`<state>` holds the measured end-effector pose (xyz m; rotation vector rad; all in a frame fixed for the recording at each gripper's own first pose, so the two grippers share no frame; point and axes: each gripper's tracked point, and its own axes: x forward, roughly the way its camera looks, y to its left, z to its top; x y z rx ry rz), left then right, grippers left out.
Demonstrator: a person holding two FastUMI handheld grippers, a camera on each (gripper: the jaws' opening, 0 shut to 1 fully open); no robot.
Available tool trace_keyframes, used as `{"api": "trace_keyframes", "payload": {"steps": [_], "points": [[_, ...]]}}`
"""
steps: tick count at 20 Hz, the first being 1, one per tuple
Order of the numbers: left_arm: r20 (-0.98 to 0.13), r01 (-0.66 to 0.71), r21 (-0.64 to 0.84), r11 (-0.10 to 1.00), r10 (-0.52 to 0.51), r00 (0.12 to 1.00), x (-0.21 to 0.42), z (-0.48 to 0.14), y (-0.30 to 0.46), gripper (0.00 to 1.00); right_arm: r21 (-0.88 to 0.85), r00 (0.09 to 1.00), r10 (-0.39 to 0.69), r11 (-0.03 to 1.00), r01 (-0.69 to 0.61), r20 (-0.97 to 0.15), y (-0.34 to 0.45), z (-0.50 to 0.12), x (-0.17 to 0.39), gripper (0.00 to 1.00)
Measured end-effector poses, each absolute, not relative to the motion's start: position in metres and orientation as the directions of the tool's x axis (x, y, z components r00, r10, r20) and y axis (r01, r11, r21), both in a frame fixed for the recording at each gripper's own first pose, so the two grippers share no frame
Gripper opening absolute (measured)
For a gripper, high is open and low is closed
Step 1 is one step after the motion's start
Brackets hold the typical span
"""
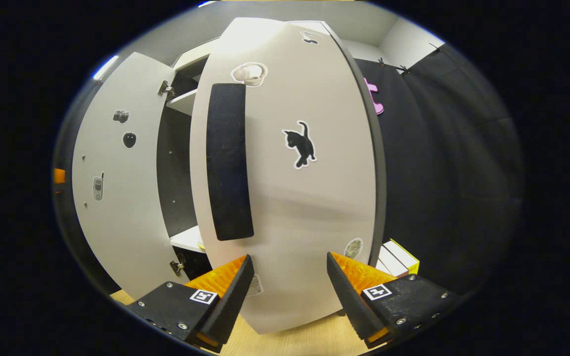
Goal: Grab one shoe with the right hand and put it into the shoe cabinet, grab the other shoe with the left hand and put it into the shoe cabinet; then close the right door with the right hand and the left door with the left hand.
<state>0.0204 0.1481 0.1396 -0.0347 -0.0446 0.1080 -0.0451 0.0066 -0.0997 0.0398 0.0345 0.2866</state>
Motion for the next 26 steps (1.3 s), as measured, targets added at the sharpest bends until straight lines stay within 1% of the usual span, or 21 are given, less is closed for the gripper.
{"api": "trace_keyframes", "payload": {"steps": [1, 3, 5, 9, 10, 11, 14, 15, 17, 18, 19, 20, 26], "points": [[0.041, -0.115, -0.037, 0.993, 0.117, 0.992, 0.020, 0.139, 0.152, 0.97, 0.037, 0.961, 0.276, 0.961, -0.275, -0.022, 0.009, -0.098, -0.043, 0.91], [0.038, -0.125, -0.044, 0.991, 0.126, 0.991, 0.021, 0.134, 0.157, 0.99, 0.041, 0.961, 0.276, 0.960, -0.276, -0.021, 0.007, -0.097, -0.041, 0.90], [0.026, -0.124, -0.057, 0.991, 0.125, 0.992, 0.022, 0.123, 0.167, 0.97, 0.058, 0.963, 0.270, 0.962, -0.268, -0.025, 0.007, -0.097, -0.034, 0.90], [-0.006, -0.129, -0.055, 0.990, 0.129, 0.992, 0.038, 0.101, 0.180, 0.97, 0.053, 0.970, 0.241, 0.969, -0.239, -0.027, 0.013, -0.099, -0.018, 0.90], [-0.007, -0.124, -0.050, 0.991, 0.124, 0.992, 0.042, 0.097, 0.181, 0.99, 0.042, 0.972, 0.233, 0.972, -0.232, -0.027, 0.016, -0.099, -0.012, 0.90], [-0.011, -0.120, -0.046, 0.992, 0.120, 0.993, 0.046, 0.091, 0.183, 0.97, 0.032, 0.974, 0.225, 0.974, -0.224, -0.028, 0.018, -0.099, -0.009, 0.90], [-0.028, -0.097, -0.041, 0.994, 0.096, 0.995, 0.056, 0.068, 0.184, 0.97, 0.027, 0.980, 0.196, 0.980, -0.196, -0.038, 0.021, -0.098, -0.005, 0.90], [-0.037, -0.086, -0.049, 0.995, 0.084, 0.996, 0.061, 0.061, 0.183, 0.99, 0.027, 0.981, 0.189, 0.982, -0.188, -0.040, 0.022, -0.098, -0.004, 0.90], [-0.060, -0.057, -0.083, 0.995, 0.052, 0.997, 0.067, 0.045, 0.179, 0.99, 0.016, 0.984, 0.172, 0.985, -0.171, -0.038, 0.023, -0.097, -0.002, 0.90], [-0.072, -0.050, -0.094, 0.994, 0.044, 0.996, 0.068, 0.039, 0.177, 0.97, 0.008, 0.986, 0.164, 0.986, -0.164, -0.038, 0.024, -0.097, -0.001, 0.90], [-0.087, -0.051, -0.098, 0.994, 0.043, 0.995, 0.072, 0.033, 0.178, 0.99, 0.004, 0.987, 0.157, 0.988, -0.157, -0.040, 0.025, -0.097, 0.001, 0.90], [-0.100, -0.054, -0.094, 0.994, 0.044, 0.994, 0.077, 0.026, 0.180, 0.97, 0.001, 0.988, 0.150, 0.989, -0.150, -0.042, 0.025, -0.096, 0.003, 0.90], [-0.118, 0.002, -0.104, 0.995, -0.014, 0.993, 0.094, 0.009, 0.167, 0.97, 0.013, 0.991, 0.123, 0.992, -0.123, -0.052, 0.027, -0.097, 0.007, 0.91]]}}
